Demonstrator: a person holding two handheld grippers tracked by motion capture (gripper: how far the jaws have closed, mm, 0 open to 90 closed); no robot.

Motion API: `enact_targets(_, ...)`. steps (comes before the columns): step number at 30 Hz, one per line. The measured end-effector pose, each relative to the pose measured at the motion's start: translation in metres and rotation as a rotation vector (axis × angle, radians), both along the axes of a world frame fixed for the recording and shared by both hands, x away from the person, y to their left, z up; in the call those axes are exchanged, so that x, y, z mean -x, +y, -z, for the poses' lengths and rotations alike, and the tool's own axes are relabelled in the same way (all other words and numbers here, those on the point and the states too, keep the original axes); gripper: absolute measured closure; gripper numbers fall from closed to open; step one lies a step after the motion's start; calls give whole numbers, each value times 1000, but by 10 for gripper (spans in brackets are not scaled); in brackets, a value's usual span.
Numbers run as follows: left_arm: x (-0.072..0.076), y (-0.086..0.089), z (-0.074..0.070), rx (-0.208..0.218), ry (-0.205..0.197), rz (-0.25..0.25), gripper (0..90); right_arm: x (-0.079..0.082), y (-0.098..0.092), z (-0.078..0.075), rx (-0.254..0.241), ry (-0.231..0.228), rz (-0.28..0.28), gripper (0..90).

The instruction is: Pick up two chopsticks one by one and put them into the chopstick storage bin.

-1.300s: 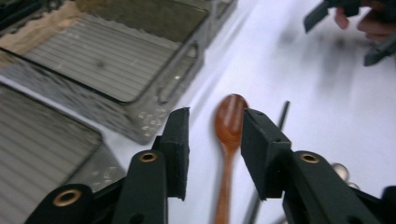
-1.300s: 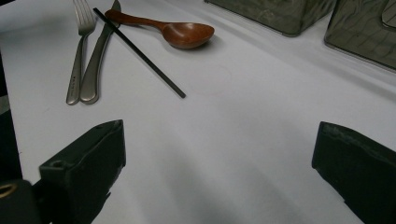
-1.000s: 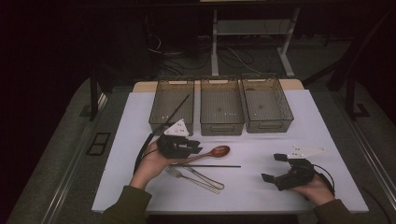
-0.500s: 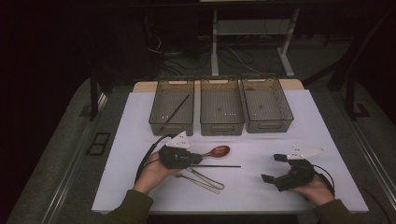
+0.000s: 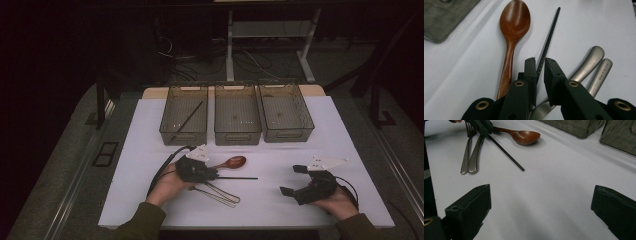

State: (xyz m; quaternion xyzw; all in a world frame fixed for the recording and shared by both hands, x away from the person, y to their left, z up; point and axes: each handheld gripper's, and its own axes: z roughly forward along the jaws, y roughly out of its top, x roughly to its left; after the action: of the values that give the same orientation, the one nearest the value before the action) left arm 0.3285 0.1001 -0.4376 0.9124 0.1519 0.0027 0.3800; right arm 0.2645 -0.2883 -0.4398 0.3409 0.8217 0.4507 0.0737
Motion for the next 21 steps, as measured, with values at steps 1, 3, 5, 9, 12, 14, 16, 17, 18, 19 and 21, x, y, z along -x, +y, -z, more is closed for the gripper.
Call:
enact_targets(1,0,0,0,-2,2,1,793,0,0,0,0,0,0,22)
enact_targets(3,-1,0,0,2,6,4,795,0,0,0,-1,0,0,22)
enact_targets(5,-1,0,0,3,9,1,796,0,0,0,0,1,1,22)
enact_targets(9,0,-2,1,-22,10,-4,796,0,-1,0,-1,1,1,22)
enact_targets(12,0,-3,1,-37,6,-7,796,0,-1,0,-1,0,1,22)
enact_targets(14,0,-4,1,-46,8,-12,796,0,-1,0,0,-1,1,22)
enact_targets(16,0,-5,1,-56,7,-14,797,0,-1,0,-2,0,1,22)
enact_targets(17,1,-5,1,-62,8,-13,797,0,-1,0,-2,-1,1,22)
enact_targets(18,1,-6,1,-71,5,-10,797,0,-1,0,-2,-1,1,22)
enact_targets(19,1,-7,2,-78,6,-6,797,0,-1,0,-1,0,2,22)
enact_targets(21,1,-8,3,-84,6,-3,796,0,-1,0,-2,0,2,22)
